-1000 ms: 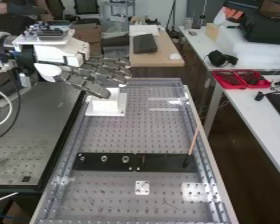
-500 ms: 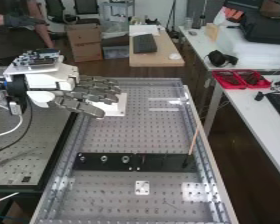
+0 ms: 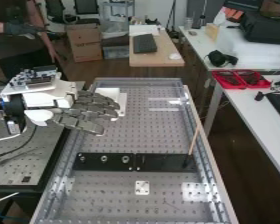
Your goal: Grab the smaller nut and place it in the white container
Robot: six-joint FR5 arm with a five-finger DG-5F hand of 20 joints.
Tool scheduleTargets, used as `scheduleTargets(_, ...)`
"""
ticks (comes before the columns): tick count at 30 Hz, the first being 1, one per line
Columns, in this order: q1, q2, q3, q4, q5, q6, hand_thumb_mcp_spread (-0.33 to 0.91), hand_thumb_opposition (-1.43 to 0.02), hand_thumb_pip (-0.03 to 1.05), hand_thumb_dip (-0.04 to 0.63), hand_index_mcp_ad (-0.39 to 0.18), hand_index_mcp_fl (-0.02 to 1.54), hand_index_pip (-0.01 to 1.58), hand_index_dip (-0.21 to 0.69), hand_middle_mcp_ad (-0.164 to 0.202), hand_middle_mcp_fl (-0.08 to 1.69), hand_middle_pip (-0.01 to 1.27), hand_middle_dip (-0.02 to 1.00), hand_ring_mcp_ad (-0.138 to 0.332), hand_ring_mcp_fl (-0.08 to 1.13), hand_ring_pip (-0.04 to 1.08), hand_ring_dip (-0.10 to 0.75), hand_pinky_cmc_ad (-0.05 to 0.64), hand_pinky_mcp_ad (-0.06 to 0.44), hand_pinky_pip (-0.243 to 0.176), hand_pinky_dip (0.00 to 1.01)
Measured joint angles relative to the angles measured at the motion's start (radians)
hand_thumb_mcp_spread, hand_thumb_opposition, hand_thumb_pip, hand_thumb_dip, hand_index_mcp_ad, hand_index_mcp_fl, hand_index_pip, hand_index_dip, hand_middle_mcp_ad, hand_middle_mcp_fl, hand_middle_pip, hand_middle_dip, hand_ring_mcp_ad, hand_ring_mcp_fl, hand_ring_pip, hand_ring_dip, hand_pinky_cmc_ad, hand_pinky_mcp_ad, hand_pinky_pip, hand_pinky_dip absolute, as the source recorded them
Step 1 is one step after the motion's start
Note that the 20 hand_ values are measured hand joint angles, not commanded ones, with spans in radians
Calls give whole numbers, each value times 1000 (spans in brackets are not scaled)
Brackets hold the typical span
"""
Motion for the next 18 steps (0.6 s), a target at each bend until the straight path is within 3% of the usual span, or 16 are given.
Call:
scheduleTargets(6, -24, -34, 8, -1, -38, -41, 293, -820, 796, 159, -94, 80, 857, 72, 87, 26, 140, 188, 192, -3, 93, 86, 394, 316, -75, 223)
scheduleTargets(13, -35, -61, 7, 3, -56, -73, 309, -831, 799, 175, -99, 66, 1079, 72, 87, 26, 138, 187, 197, -3, 89, 86, 393, 312, -75, 211)
scheduleTargets(18, -40, -78, 9, 4, -68, -104, 309, -829, 801, 175, -115, 28, 1223, 72, 86, 26, 138, 187, 176, -3, 93, 86, 391, 312, -75, 208)
